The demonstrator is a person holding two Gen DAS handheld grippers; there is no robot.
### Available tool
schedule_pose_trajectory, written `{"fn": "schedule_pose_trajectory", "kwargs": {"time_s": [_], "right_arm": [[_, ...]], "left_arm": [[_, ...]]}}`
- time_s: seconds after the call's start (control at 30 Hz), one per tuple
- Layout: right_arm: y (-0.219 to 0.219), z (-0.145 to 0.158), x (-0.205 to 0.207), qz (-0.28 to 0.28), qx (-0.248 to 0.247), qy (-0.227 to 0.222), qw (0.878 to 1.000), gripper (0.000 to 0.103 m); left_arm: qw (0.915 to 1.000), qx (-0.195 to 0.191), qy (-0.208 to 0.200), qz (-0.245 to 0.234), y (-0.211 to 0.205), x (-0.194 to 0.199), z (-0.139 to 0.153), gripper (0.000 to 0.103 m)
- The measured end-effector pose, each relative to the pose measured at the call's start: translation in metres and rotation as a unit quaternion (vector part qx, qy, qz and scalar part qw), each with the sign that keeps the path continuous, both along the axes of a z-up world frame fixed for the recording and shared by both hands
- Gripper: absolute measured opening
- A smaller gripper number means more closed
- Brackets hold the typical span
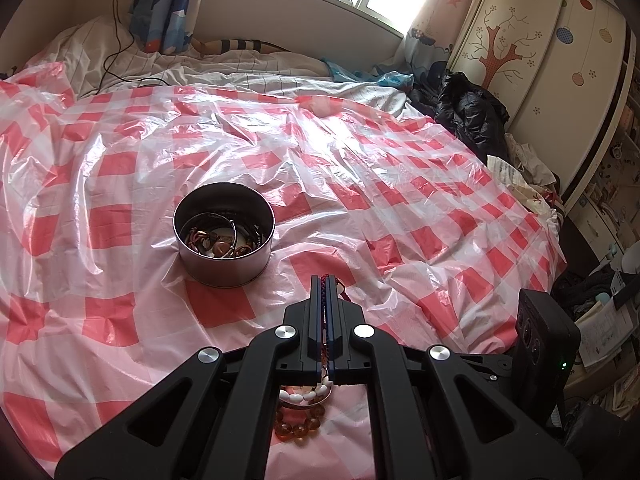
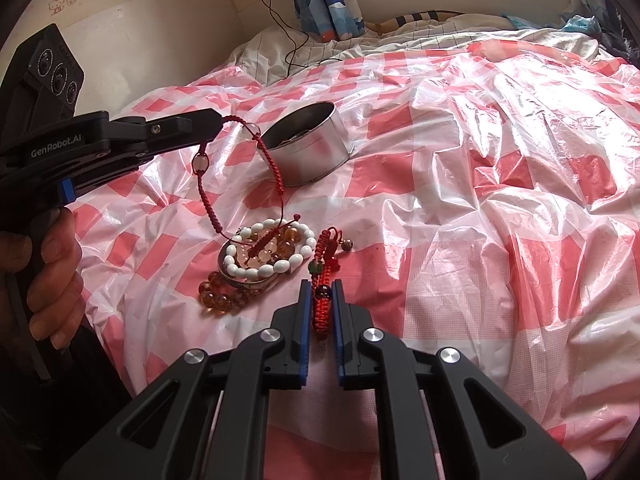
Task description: Organize jewelry
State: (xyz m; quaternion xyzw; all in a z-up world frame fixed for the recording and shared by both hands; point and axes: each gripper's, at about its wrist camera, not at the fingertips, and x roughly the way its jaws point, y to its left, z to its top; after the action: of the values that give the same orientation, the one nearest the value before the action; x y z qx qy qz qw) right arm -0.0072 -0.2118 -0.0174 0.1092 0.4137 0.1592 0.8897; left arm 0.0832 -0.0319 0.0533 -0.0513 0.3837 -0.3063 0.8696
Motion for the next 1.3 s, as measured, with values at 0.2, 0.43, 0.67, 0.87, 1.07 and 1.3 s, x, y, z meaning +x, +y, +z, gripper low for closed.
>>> {"fn": "schedule_pose_trajectory", "kwargs": {"time_s": [0.2,0.43,0.67,0.87,1.07,1.3], "right_arm": [[-0.0004,-0.0001,0.0001,0.000,0.000,-0.001,1.000,0.011],[0.0001,0.0000,-0.0002,0.000,0.001,-0.001,1.000,0.011],[0.0003,0.0002,-0.0002,0.000,0.001,-0.001,1.000,0.011],[0.0014,0.0008,-0.0001,0.003,0.003,-0.001,1.000,0.011],[0.0013,0.0006,-0.0002,0.002,0.003,-0.001,1.000,0.011],[0.0014,0.0003,-0.0006,0.002,0.003,-0.002,1.000,0.011]], "left_arm": [[1.0000,0.000,0.000,0.000,0.0000,0.0002,-0.0001,0.001],[1.0000,-0.001,0.000,0.000,-0.0009,0.0003,-0.0004,0.001],[1.0000,-0.001,0.000,0.000,-0.0009,0.0006,-0.0007,0.001],[1.0000,-0.001,0.001,0.001,-0.0001,0.0011,-0.0010,0.001],[1.0000,-0.001,0.000,0.000,0.0004,0.0013,-0.0010,0.001],[1.0000,-0.002,0.000,0.000,-0.0010,0.0013,-0.0009,0.001]]}}
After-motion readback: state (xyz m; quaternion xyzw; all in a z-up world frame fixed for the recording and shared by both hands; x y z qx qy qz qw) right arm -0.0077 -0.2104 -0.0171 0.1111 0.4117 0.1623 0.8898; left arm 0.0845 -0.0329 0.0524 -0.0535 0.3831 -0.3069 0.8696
